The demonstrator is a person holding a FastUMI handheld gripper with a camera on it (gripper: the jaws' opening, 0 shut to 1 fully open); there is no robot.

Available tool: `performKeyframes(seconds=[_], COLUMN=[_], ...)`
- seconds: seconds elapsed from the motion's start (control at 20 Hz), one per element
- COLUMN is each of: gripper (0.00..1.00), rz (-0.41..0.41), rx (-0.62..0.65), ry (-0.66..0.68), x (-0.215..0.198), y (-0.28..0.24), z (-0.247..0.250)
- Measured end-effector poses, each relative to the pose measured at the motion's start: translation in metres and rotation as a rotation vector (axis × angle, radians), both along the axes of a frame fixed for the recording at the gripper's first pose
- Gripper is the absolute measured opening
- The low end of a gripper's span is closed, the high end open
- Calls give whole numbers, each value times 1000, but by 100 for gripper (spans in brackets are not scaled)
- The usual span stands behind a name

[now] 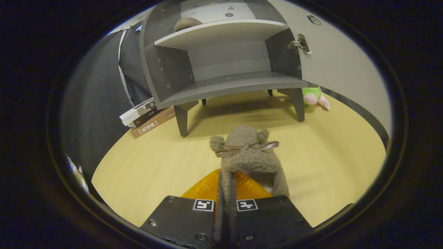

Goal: Open the shoe cabinet door, grab the shoes and put them into the shoe cabinet, then close the shoe cabinet door.

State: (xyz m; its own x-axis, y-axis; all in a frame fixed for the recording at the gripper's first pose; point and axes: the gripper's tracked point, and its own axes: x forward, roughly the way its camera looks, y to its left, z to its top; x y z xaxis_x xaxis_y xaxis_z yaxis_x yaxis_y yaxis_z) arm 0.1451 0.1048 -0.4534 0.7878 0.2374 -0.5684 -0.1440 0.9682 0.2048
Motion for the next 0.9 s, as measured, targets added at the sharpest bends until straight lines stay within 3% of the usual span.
performKeyframes(seconds=[0.45,0.9], gripper=[11,11], rz=[47,130], rx=[-32,-121], ry=[-152,-332], x=[-22,-31], y=[-9,-12], z=[101,259])
